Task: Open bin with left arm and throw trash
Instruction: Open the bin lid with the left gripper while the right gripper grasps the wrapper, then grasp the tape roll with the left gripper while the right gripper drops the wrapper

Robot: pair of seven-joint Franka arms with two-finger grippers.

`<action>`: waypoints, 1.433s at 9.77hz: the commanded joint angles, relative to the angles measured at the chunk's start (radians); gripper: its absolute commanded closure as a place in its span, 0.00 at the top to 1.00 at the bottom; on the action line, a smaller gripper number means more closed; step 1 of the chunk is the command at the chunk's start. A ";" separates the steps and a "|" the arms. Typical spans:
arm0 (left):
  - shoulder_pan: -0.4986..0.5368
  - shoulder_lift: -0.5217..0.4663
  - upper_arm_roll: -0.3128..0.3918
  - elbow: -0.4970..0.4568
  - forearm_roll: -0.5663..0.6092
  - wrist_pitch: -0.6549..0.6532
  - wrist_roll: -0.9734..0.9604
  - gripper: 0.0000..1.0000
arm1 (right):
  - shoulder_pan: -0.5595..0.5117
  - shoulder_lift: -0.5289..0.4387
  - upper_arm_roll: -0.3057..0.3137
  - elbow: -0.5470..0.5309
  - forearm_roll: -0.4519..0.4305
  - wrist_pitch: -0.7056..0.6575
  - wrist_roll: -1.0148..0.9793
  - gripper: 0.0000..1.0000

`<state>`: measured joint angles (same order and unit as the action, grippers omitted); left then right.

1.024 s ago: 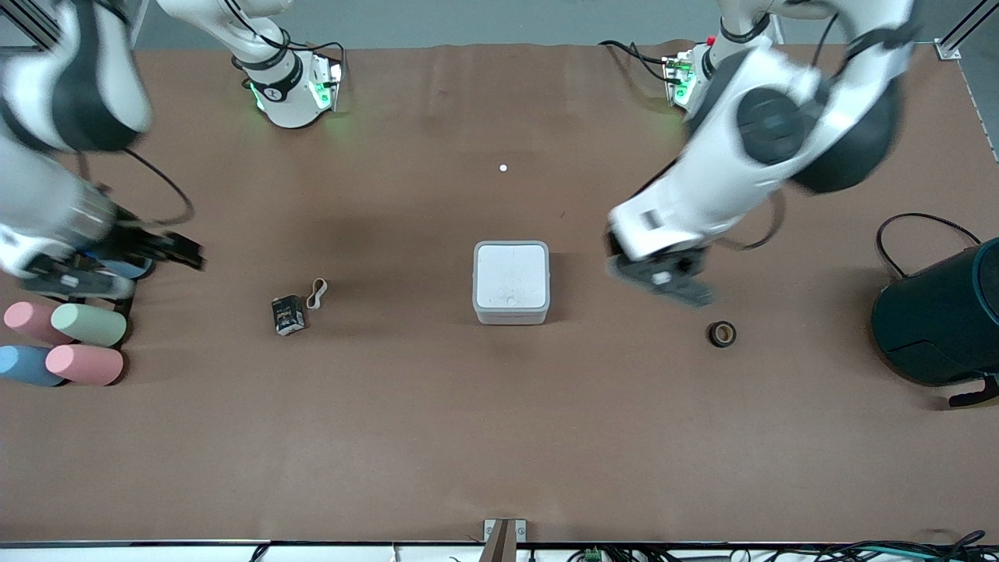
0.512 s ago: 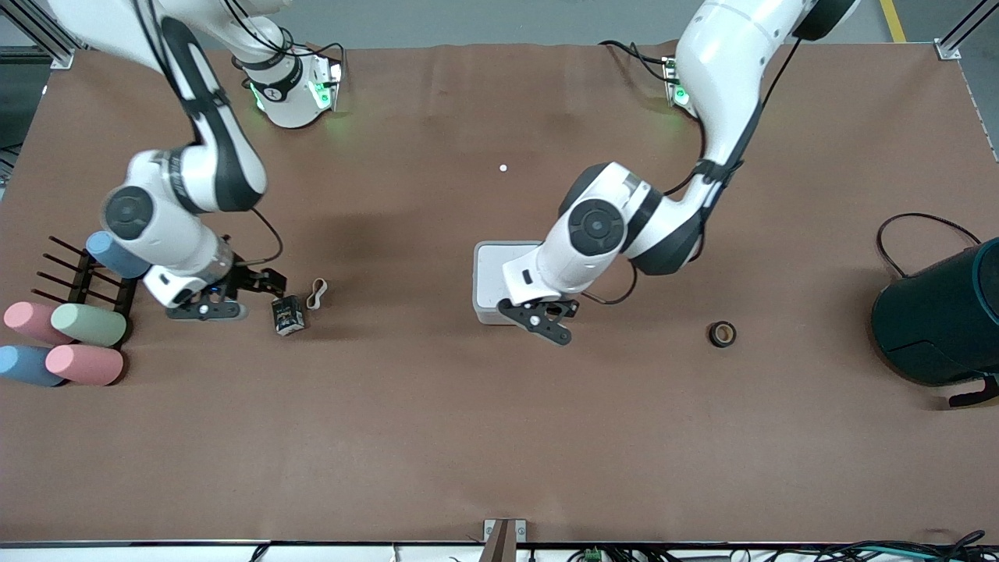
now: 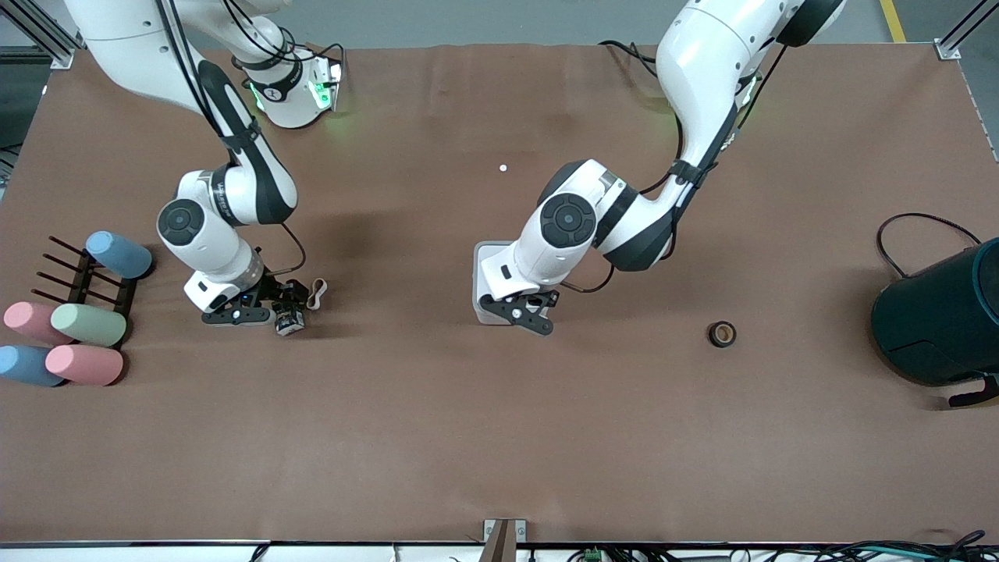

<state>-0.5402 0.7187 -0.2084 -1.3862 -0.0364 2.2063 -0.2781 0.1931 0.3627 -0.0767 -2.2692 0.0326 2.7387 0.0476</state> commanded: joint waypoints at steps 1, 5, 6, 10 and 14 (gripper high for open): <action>-0.049 0.047 0.004 0.016 0.004 0.067 -0.045 0.00 | 0.005 0.024 -0.005 0.003 0.009 0.030 -0.006 1.00; -0.008 -0.048 0.009 -0.011 0.003 -0.049 -0.098 0.00 | 0.005 0.065 -0.005 0.019 0.006 0.027 -0.005 0.82; 0.035 -0.103 0.010 -0.013 0.007 -0.116 -0.086 0.00 | 0.006 0.065 -0.006 0.022 0.006 0.027 -0.005 0.66; 0.299 -0.151 0.007 -0.089 0.140 -0.313 0.273 0.25 | 0.006 0.059 -0.005 0.033 0.009 -0.008 0.005 0.00; 0.457 -0.124 0.000 -0.180 0.153 -0.200 0.600 1.00 | 0.014 -0.018 0.082 0.380 0.067 -0.580 0.254 0.00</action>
<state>-0.1109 0.6136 -0.1940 -1.5012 0.0976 1.9507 0.2640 0.1974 0.3729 -0.0366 -2.0260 0.0616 2.3347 0.1994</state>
